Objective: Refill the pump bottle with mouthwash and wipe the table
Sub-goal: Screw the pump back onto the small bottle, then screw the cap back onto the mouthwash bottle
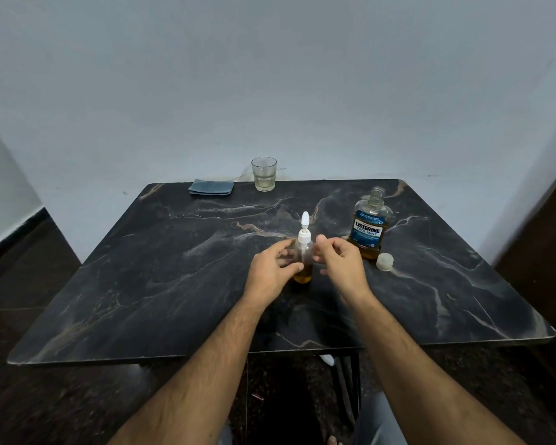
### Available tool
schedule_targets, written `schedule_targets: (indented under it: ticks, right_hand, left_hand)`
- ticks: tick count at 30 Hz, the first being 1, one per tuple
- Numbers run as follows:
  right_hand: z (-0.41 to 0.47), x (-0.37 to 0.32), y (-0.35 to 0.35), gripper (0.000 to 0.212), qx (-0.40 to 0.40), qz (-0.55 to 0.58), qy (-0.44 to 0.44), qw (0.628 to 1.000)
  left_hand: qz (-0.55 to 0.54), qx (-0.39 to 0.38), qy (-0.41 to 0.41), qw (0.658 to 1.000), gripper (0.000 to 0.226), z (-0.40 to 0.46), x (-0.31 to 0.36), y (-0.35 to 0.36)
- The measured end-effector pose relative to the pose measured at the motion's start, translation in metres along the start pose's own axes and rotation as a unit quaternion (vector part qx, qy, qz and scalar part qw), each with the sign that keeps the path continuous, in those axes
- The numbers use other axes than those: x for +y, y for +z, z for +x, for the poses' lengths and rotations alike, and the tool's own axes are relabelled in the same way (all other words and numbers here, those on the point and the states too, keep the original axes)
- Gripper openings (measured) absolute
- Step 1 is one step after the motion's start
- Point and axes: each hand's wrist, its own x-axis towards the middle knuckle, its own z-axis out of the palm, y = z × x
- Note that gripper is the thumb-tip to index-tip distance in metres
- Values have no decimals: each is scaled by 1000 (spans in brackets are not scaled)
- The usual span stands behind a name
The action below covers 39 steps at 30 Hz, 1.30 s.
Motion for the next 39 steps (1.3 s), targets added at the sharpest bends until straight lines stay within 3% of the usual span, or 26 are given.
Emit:
schedule_targets:
  ticks: [6, 25, 31, 35, 39]
  right_hand:
    - [7, 3, 7, 14, -20, 37, 22, 999]
    - [47, -1, 30, 27, -119, 23, 46, 992]
    - [35, 10, -12, 15, 8, -68, -27, 997]
    - [18, 17, -51, 11, 110, -150, -39, 982]
    - [11, 19, -83, 7, 161, -213, -20, 963]
  left_hand:
    - [-13, 5, -3, 1000, 57, 10, -3, -7]
    - [-7, 71, -40, 997, 57, 40, -17, -19]
    - [89, 209, -43, 973, 26, -3, -3, 2]
    - [81, 132, -16, 988, 20, -16, 7, 36]
    - [79, 53, -1, 995, 29, -5, 24, 65]
